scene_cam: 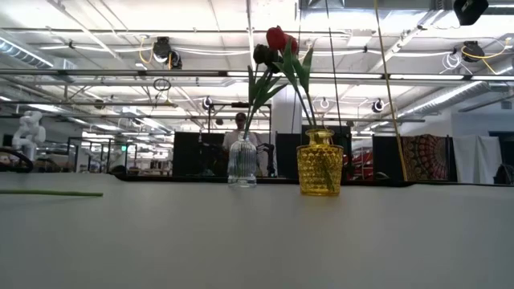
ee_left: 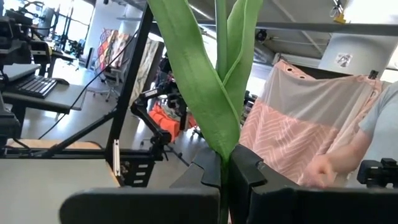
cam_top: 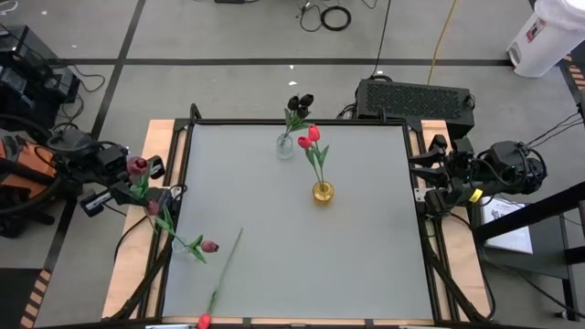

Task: Sort flowers into vase by color
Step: Put the red tulip into the bottom transparent bin

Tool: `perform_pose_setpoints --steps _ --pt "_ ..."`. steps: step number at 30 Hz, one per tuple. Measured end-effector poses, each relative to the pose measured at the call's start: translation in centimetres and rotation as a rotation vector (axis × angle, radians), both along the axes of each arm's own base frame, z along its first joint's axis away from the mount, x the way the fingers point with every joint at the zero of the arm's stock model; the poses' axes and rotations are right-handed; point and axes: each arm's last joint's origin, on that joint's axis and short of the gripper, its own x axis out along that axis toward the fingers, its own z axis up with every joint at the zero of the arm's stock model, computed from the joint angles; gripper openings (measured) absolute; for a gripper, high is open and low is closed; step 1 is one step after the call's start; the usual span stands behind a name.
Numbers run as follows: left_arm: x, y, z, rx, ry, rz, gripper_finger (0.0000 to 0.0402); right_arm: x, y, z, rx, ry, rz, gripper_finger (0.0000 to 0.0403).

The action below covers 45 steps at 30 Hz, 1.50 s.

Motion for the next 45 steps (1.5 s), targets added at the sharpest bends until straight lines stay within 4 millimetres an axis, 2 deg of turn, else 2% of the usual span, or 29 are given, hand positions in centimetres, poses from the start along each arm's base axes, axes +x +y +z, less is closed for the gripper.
perform_pose_setpoints --steps 20,33,40,45 --pt "0.0 0.0 0.2 -0.007 -0.019 -0.004 0.0004 0.0 0.0 0.0 0.000 0.000 0.000 0.0160" --pt "0.1 0.2 0.2 -0.083 0.031 0.054 0.0004 0.0 0.0 0.0 -0.008 -0.003 0.000 0.0160" --pt "0.4 0.4 0.2 -0.122 0.050 0.156 0.0005 0.0 -0.1 0.5 0.272 -0.067 -0.006 0.0160" --pt "1.1 0.2 0.2 -0.116 0.073 0.174 0.0006 -0.1 -0.4 1.0 0.451 -0.150 -0.092 0.0160"
